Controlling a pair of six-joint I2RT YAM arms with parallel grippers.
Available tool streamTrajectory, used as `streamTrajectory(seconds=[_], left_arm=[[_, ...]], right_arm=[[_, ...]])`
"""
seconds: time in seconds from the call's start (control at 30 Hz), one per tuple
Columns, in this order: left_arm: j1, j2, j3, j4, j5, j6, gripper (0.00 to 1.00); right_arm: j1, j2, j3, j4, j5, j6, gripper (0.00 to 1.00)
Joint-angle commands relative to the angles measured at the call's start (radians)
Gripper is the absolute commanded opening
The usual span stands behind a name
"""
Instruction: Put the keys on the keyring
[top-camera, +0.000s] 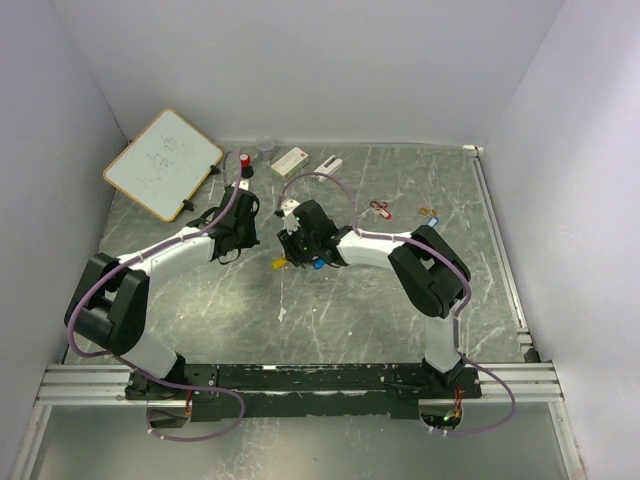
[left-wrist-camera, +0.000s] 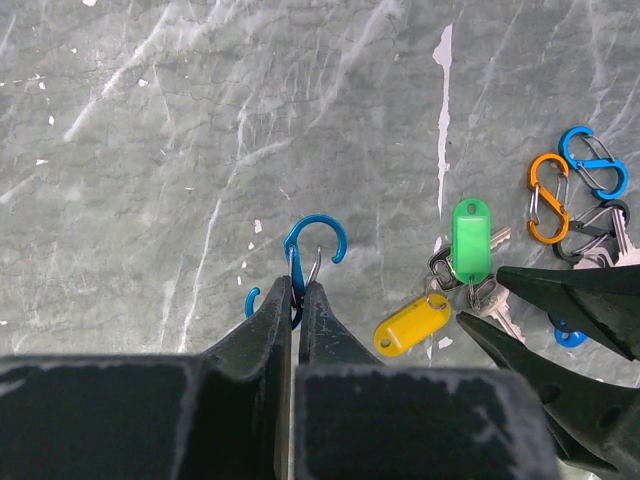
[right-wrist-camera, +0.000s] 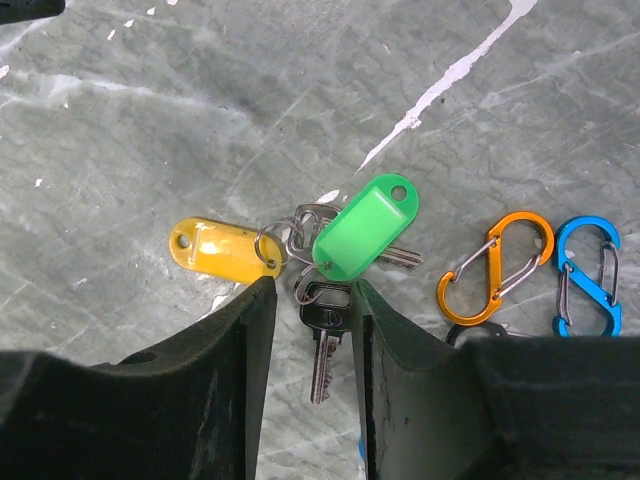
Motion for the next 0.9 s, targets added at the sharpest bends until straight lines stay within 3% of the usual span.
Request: streamTrajectory(seconds=[0.0,0.47,0.6,0.87], left_arm=[[0.009,-0.033,0.004,0.006,0.012,0.000,0.07],[0.012,-0.030,0.006,0.004,0.020,0.001,0.07],[0.012,-0.031,0.009,0.001,0.021,0.000,0.07],[0.012,-0.032,0.020,0.031,0.077,0.008,0.07]], right_arm=[[0.004,0.024,0.026,0.007,0.019,0.000,0.35],[0.004,0.012,0.017,0.029,0.063,-0.001,0.15],[0.004,-0.005,0.012,0.040,0.088,-0.001,0.00],[0.002,-0.176,-0.107,0.133,0.147,-0.015,0.00]])
